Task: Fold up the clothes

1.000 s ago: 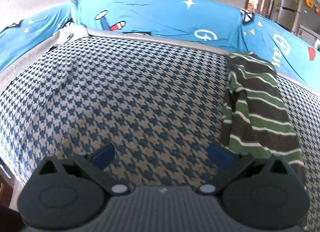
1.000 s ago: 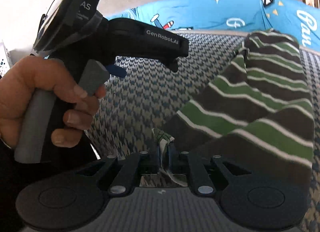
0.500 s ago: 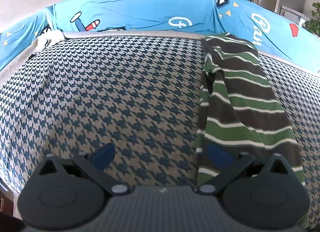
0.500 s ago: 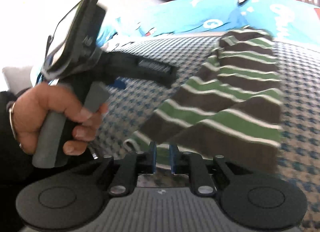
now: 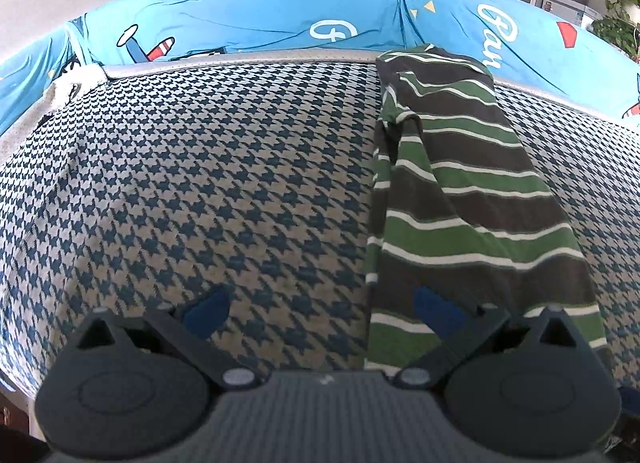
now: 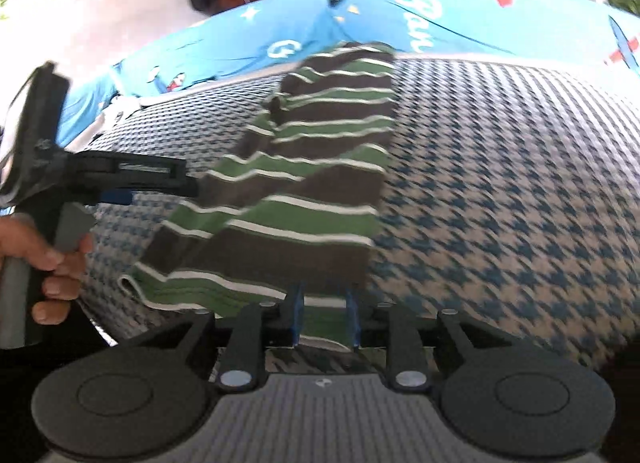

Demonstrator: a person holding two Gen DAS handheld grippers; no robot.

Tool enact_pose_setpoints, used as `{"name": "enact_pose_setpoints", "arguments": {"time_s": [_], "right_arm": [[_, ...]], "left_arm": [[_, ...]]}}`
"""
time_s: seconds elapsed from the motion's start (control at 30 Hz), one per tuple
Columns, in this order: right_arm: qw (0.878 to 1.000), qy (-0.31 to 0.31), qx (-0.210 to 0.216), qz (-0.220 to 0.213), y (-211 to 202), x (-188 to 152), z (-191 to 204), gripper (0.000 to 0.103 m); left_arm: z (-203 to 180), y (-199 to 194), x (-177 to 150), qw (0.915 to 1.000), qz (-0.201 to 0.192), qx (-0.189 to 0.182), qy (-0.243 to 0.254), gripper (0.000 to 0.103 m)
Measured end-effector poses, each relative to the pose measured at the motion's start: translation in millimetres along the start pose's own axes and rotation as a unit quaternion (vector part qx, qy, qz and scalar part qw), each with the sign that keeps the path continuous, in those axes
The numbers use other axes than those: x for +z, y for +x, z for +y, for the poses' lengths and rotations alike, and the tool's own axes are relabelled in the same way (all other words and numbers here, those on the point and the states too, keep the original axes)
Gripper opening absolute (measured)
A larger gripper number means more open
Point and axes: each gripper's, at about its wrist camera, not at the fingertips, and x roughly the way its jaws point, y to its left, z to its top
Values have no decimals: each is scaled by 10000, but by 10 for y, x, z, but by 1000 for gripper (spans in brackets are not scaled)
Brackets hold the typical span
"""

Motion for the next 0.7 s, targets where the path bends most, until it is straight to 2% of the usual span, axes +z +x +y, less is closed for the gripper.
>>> {"name": "enact_pose_setpoints", "arguments": {"time_s": [0.13,0.23,0.43,0.6,0.7], "right_arm": [[9997,236,58,51,30,-23,-79,29],[9998,190,70,10,27,-34,-74,33],[9999,110,55,-72,58,-72,-43,33],[9998,163,105,-85,63,-67,-49,12],[9997,204,45,-94,14,-55,-41,9]], "left_arm": [[1,8,0,10000,28,-13,15,103],[15,22,-1,10000,64,-3,-8,103],[17,33,-1,9999,95,-16,-38,103],[24,60,-3,9998,150,-6,-94,103],[33,80,-1,9997,183,13,-151,103]]}}
